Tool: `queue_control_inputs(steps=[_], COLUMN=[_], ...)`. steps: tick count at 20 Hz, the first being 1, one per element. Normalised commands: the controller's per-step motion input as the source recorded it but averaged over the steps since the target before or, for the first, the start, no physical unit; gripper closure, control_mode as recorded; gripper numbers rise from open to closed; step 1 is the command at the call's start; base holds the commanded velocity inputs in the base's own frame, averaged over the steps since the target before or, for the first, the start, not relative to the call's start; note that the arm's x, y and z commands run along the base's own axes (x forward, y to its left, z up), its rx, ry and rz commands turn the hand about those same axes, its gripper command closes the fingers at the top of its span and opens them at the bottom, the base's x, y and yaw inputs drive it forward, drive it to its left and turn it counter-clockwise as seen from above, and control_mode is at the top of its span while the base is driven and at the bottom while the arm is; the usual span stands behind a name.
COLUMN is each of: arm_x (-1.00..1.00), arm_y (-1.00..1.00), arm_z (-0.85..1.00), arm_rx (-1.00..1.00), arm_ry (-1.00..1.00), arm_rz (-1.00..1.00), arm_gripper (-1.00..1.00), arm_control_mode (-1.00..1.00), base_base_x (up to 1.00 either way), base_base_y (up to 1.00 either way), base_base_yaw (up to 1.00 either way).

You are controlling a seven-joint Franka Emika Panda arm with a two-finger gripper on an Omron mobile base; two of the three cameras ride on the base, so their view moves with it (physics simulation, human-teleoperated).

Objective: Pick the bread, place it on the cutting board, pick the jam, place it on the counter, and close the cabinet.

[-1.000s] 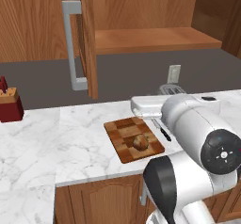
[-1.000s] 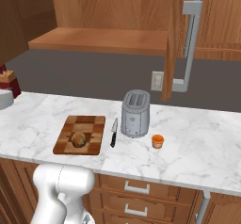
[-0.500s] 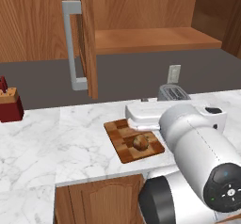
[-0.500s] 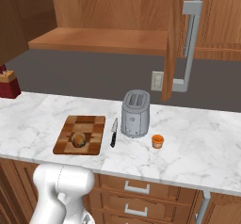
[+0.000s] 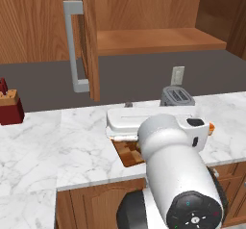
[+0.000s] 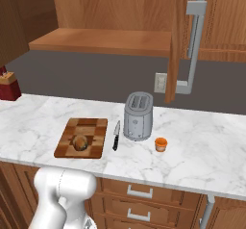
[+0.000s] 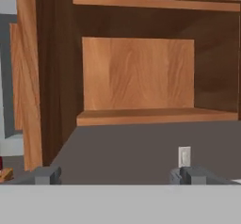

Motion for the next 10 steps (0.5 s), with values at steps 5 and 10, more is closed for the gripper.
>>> queue_control_inputs(steps=[5, 10], arm_x=[0.00, 0.00], arm_y=[0.34, 0.38], arm_z=[0.00, 0.00], arm_rx=[0.00, 0.00], arm_ry=[-0.06, -0.05], arm_rz=[-0.09, -0.14], arm_gripper=[-1.00, -1.00], arm_control_mode=[-1.00, -1.00], base_base_x=[0.00, 0.00], base_base_y=[0.00, 0.00], base_base_yaw=[0.00, 0.00])
